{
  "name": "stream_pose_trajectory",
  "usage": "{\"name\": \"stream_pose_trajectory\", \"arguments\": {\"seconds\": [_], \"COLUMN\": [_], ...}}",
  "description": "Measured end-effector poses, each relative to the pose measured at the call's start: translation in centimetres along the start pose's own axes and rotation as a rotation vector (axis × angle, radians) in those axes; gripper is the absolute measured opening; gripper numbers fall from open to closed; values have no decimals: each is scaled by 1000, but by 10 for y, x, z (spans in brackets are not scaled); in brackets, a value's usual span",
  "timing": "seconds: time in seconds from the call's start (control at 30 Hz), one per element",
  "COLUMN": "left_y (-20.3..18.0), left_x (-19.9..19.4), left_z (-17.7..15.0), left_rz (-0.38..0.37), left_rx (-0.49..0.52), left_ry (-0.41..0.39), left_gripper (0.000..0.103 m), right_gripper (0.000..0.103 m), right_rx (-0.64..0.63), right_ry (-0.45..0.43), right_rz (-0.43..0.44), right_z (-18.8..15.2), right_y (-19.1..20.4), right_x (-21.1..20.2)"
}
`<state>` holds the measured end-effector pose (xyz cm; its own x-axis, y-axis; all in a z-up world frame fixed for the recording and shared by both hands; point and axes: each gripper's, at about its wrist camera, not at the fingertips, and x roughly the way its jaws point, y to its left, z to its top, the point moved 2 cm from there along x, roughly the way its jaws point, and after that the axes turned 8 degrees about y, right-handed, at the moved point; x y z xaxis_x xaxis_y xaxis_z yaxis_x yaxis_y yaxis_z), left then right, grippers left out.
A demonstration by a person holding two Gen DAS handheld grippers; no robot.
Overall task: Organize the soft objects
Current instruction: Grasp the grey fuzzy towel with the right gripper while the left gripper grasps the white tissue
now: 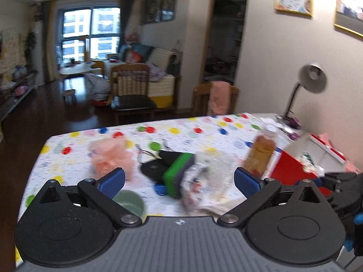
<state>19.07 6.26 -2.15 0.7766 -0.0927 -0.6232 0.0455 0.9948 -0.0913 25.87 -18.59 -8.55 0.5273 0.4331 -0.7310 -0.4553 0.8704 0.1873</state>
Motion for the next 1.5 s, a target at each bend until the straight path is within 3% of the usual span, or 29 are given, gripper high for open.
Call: {"name": "stream_pose_trajectory", "arguments": {"seconds": [0.33, 0.7, 0.93, 1.2, 1.37, 1.5], "left_y": [74, 144, 187, 205, 205, 202], "left_x": [15, 80, 131, 162, 173, 175], "left_z": [-7, -32, -46, -62, -68, -68], "left_rz": [111, 224, 239, 226, 211, 225], "left_rx": [-80, -223, -406, -521, -534, -513], "left_ry": [8, 152, 282, 353, 380, 375], "left_gripper": [103, 103, 103, 102, 101, 90], "right_gripper": [103, 103, 103, 102, 97, 92], "right_rx": [-131, -224, -246, -220, -206, -184], "right_ry": [70, 174, 215, 249, 274, 294], "right_rz": [-9, -51, -70, -66, -75, -68], "right_z": [-6, -9, -9, -7, -9, -10], "right_y": [25, 45, 48, 43, 38, 34], "right_x": [64, 128, 149, 166, 173, 177]}}
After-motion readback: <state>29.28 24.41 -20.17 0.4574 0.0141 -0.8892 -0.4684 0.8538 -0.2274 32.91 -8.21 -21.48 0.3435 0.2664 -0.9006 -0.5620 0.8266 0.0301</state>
